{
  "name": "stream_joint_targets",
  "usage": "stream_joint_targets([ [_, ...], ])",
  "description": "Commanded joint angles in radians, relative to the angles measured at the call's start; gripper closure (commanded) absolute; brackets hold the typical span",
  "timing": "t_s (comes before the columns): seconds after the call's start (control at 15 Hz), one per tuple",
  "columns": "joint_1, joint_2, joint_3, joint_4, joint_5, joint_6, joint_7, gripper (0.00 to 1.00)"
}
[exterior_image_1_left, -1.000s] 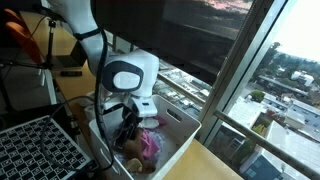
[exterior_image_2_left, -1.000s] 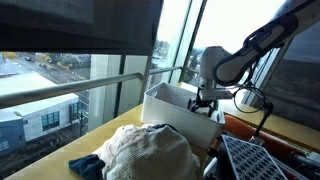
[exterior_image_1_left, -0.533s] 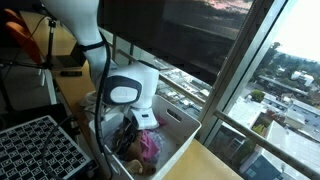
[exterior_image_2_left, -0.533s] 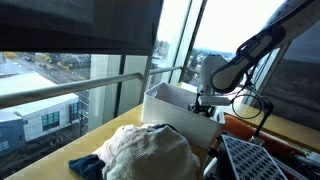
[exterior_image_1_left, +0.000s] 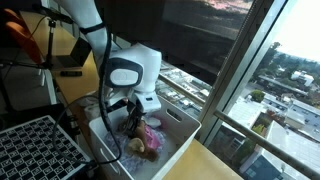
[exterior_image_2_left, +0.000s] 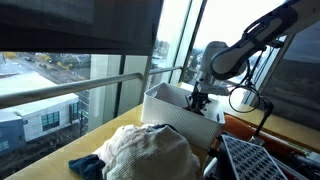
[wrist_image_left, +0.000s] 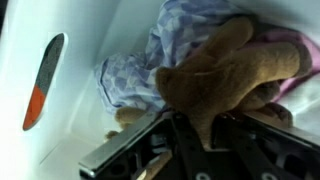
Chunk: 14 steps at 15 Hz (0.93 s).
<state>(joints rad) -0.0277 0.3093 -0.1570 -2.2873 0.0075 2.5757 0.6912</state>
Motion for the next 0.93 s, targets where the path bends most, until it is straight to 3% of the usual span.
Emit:
stream_joint_targets([
  [0.0, 0.028, -0.178, 0.02, -0.007, 0.019, -0.081, -0.022, 1.0],
  [0.47, 0.038, -0.382, 0.1, 0.161, -0.006, -0.271, 0.004, 0.97],
  [0.87, 0.062, -0.456, 0.214, 0.387, -0.034, -0.406, 0.024, 0.97],
])
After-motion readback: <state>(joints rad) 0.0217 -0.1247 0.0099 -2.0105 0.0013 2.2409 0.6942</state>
